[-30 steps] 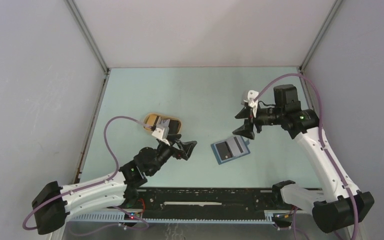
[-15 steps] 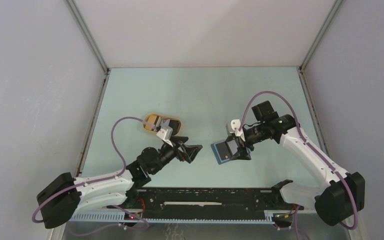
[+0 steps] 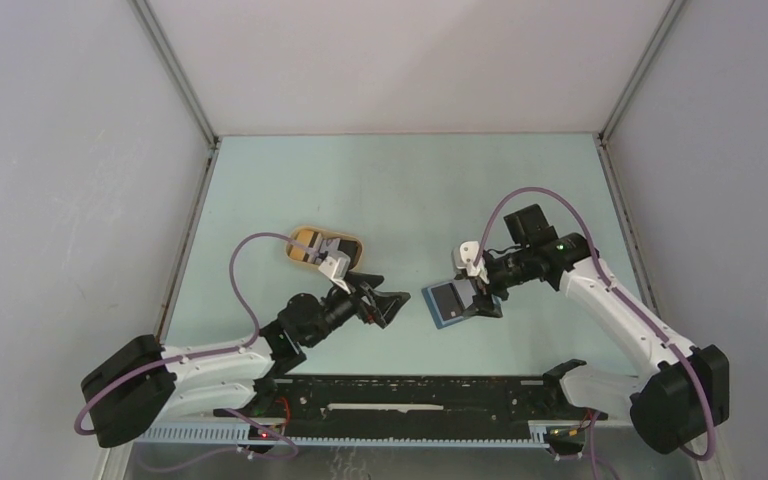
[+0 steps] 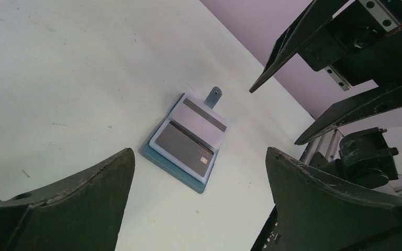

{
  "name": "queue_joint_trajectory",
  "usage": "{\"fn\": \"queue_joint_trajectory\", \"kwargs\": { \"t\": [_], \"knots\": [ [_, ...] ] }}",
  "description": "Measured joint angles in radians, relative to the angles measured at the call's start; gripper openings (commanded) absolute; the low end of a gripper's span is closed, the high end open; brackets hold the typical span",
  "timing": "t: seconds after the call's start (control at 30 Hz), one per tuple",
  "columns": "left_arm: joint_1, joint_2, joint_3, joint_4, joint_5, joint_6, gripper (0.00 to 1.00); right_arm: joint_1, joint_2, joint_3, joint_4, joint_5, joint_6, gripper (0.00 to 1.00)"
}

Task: Put the credit cards into the card holder
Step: Turn over the card slot in the card holder.

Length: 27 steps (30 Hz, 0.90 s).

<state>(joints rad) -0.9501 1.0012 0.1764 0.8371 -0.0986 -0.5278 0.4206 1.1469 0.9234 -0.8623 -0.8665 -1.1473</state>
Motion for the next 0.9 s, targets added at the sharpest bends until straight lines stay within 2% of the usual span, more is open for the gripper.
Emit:
{"fn": "queue_joint_trajectory", "kwargs": {
  "t": [0.9],
  "knots": [
    [0.0,0.092,-0.018,0.092,0.048,-0.068,0.98,0.008,0.039,-0.027,0.022,0.051,-0.019,0.83]
  ]
}}
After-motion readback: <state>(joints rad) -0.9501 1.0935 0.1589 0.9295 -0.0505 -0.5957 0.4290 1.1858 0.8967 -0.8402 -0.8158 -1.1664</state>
